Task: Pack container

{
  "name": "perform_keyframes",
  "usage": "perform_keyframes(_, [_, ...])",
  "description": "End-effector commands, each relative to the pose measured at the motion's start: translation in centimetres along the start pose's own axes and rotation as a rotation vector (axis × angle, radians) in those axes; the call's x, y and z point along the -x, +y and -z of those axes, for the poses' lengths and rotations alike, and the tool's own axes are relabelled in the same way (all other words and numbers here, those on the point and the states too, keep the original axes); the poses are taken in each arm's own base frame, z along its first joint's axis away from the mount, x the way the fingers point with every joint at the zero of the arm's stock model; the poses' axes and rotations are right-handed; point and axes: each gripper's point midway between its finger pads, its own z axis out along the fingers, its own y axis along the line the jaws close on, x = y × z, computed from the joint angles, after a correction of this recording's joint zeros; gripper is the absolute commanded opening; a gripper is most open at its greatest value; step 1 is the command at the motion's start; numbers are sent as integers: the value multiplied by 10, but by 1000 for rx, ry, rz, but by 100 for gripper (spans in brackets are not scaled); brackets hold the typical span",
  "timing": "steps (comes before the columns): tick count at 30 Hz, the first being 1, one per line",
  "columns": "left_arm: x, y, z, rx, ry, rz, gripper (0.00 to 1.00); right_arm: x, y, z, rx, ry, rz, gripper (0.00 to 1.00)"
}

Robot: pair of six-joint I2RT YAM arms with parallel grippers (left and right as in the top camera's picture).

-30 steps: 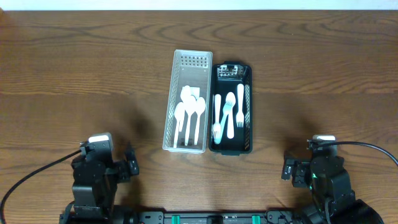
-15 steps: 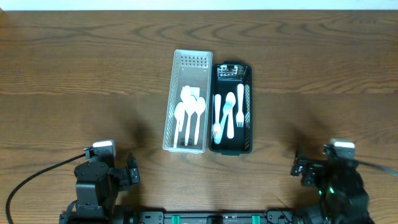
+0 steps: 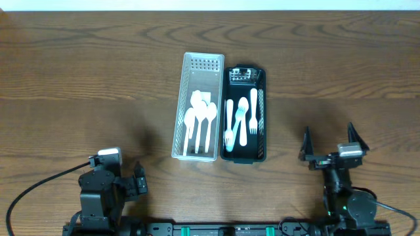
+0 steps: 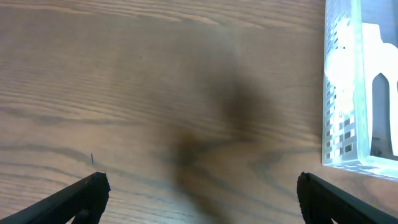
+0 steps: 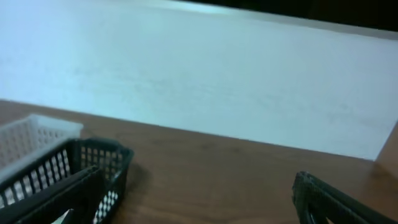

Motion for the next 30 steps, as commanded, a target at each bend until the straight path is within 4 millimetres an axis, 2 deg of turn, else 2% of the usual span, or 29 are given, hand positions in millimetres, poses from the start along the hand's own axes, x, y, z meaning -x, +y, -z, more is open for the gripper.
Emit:
perform_keyframes(1, [0,1,1,8,-3,-13,98,-26,4,-1,23,61,67,99])
perform_keyframes(4, [0,1,1,8,-3,-13,98,-55,8,3,39,180,30,99])
perform_keyframes(30, [0,1,1,8,-3,-13,98,-53,10,3,49,172,25,99])
